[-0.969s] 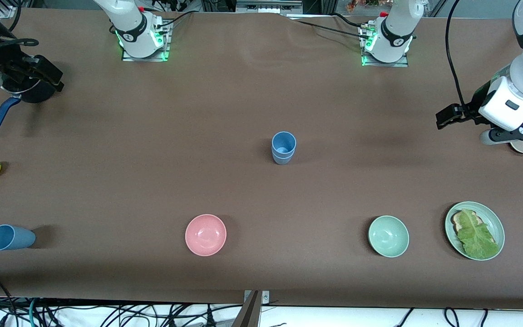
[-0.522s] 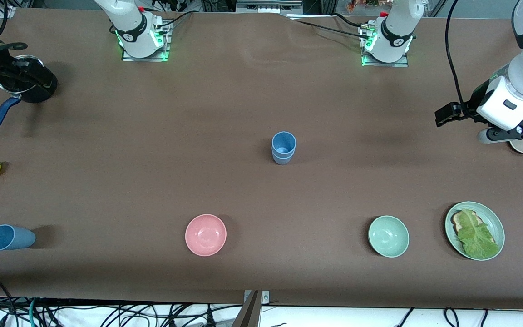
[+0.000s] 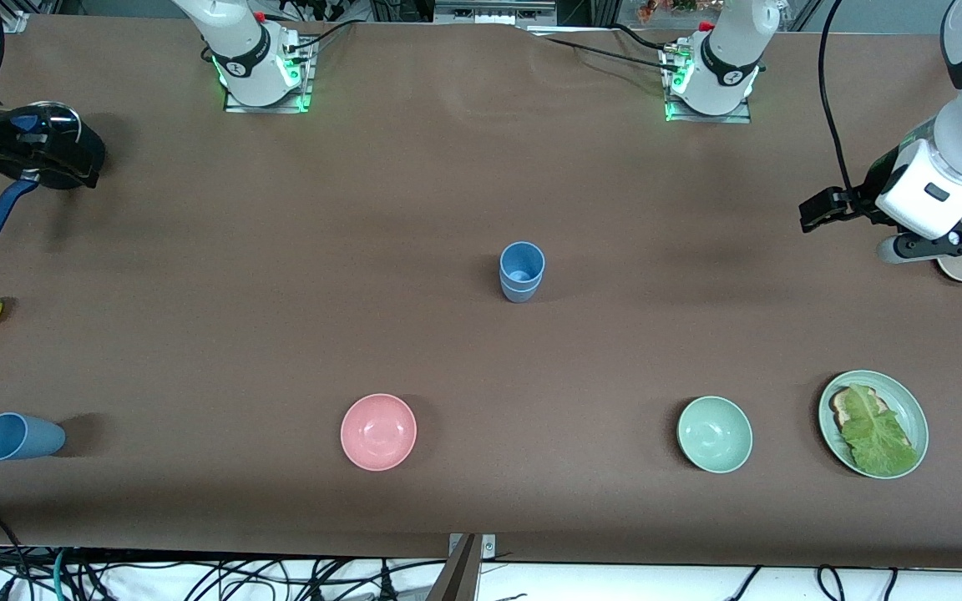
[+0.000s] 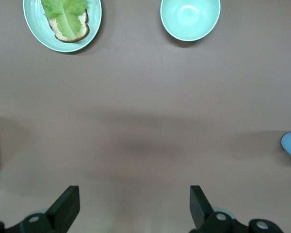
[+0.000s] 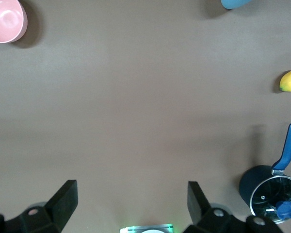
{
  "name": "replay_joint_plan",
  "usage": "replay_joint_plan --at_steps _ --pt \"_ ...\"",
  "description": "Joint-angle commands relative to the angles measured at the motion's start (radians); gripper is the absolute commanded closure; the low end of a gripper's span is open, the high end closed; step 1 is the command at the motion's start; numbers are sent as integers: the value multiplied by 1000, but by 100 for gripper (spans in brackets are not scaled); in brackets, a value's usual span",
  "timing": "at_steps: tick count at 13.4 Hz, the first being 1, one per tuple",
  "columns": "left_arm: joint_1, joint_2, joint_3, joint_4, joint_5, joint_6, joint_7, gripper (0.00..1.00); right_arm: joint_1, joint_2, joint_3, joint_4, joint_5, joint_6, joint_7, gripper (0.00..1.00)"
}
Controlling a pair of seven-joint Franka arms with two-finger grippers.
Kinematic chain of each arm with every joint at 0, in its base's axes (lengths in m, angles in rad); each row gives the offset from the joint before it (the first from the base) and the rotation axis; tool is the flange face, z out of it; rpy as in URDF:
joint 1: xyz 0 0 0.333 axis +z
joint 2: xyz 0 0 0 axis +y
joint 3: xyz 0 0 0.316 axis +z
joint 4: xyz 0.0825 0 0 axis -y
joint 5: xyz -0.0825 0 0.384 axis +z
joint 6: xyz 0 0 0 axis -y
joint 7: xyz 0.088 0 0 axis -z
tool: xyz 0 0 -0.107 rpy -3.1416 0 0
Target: Stack blue cups with both arms
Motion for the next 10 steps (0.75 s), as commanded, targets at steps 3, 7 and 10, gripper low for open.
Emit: replay_joint_plan --at_steps 3,7,10 --pt "8 -3 -3 23 -18 -52 20 0 -3 38 -9 50 18 -42 -13 0" --pt "8 1 -3 42 -18 -55 30 0 -3 36 -9 50 19 -38 -10 0" --pt "0 14 -3 80 -17 -55 40 0 -4 35 -11 48 16 -33 -8 0"
